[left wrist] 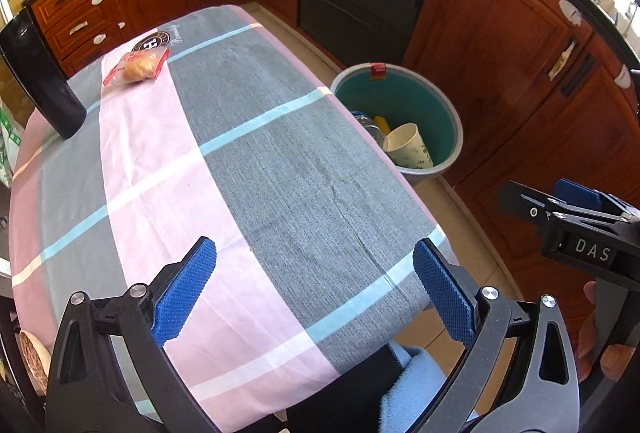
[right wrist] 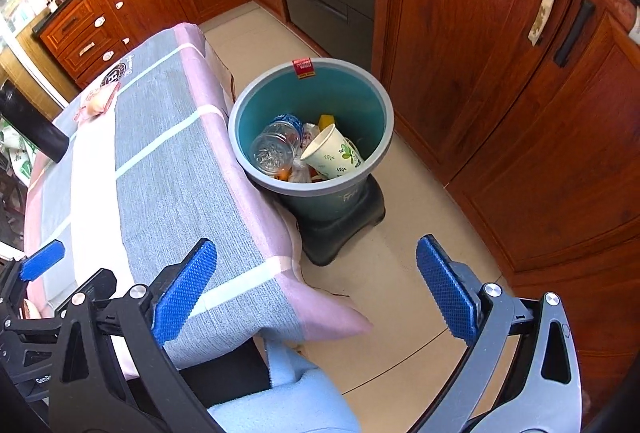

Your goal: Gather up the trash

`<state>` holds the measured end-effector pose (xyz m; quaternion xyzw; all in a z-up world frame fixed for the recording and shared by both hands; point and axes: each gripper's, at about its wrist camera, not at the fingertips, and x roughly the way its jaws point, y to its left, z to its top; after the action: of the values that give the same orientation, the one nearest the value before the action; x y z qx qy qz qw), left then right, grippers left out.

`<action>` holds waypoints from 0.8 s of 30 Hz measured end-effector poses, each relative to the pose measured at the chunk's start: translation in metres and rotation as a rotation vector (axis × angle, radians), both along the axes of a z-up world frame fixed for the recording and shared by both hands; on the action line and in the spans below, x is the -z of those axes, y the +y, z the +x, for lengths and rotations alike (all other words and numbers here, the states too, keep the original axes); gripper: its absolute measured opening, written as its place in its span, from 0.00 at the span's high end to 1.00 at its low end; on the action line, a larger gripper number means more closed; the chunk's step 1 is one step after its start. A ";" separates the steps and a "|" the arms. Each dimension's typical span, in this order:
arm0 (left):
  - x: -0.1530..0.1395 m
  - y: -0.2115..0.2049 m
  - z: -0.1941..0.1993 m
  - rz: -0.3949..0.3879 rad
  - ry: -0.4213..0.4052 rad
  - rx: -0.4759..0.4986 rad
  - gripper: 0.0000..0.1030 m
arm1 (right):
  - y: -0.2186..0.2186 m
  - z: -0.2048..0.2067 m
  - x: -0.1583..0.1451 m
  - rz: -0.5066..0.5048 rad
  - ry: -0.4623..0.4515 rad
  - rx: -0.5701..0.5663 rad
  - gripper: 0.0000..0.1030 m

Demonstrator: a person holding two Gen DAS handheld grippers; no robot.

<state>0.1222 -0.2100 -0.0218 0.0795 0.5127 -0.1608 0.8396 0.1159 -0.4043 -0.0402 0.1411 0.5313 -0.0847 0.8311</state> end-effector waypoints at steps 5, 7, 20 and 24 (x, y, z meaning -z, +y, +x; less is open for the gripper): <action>0.003 0.000 0.001 0.011 0.004 -0.008 0.04 | 0.003 0.002 0.001 -0.006 0.006 -0.017 0.07; 0.004 0.001 0.002 0.014 0.006 -0.012 0.04 | 0.003 0.002 0.003 -0.004 0.010 -0.015 0.07; 0.005 0.013 0.006 0.004 0.008 -0.050 0.04 | 0.008 0.004 0.007 -0.024 0.039 -0.022 0.07; 0.004 0.013 0.006 -0.009 0.001 -0.048 0.04 | 0.009 0.004 0.007 -0.024 0.037 -0.020 0.07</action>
<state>0.1278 -0.1966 -0.0253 0.0634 0.5142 -0.1429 0.8433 0.1201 -0.3955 -0.0470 0.1241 0.5470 -0.0852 0.8235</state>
